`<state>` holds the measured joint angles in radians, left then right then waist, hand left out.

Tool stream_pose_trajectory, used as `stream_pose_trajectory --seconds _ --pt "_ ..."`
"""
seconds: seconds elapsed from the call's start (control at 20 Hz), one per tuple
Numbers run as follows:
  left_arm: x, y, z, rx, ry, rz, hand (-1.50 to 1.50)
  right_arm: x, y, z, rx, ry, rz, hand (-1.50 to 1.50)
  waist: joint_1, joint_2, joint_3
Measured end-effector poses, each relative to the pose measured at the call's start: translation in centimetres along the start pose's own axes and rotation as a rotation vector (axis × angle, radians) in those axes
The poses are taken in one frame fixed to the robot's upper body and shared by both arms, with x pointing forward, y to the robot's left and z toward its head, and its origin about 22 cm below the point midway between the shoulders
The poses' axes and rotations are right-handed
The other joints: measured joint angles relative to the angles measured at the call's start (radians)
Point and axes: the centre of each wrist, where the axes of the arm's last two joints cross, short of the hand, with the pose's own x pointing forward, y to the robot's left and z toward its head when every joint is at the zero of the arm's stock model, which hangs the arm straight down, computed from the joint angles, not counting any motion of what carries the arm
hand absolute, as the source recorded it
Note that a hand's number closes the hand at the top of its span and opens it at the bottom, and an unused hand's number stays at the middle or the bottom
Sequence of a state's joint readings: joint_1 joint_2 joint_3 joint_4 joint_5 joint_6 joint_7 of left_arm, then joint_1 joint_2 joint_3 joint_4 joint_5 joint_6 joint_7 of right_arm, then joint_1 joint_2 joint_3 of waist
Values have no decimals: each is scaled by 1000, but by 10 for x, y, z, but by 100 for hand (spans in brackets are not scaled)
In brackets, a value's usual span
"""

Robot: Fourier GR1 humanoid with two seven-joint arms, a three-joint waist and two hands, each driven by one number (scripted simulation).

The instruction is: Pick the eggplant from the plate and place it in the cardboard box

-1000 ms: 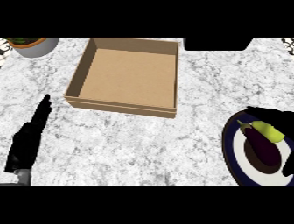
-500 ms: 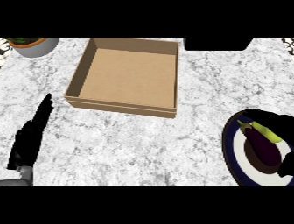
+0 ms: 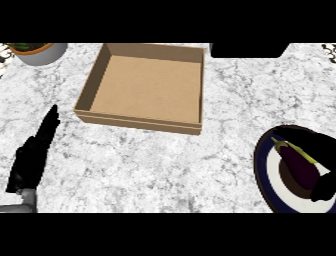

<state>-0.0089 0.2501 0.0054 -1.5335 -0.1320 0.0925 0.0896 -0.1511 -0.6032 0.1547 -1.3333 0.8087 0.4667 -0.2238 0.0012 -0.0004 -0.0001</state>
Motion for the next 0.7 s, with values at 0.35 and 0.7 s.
stream_pose_trajectory --seconds 0.35,0.7 --pt "0 -3 6 1 -2 0 0 -4 6 -11 21 11 7 -150 1 0 0" --pt "0 1 2 4 4 2 0 -1 13 -17 55 10 18 150 1 -1 -1"
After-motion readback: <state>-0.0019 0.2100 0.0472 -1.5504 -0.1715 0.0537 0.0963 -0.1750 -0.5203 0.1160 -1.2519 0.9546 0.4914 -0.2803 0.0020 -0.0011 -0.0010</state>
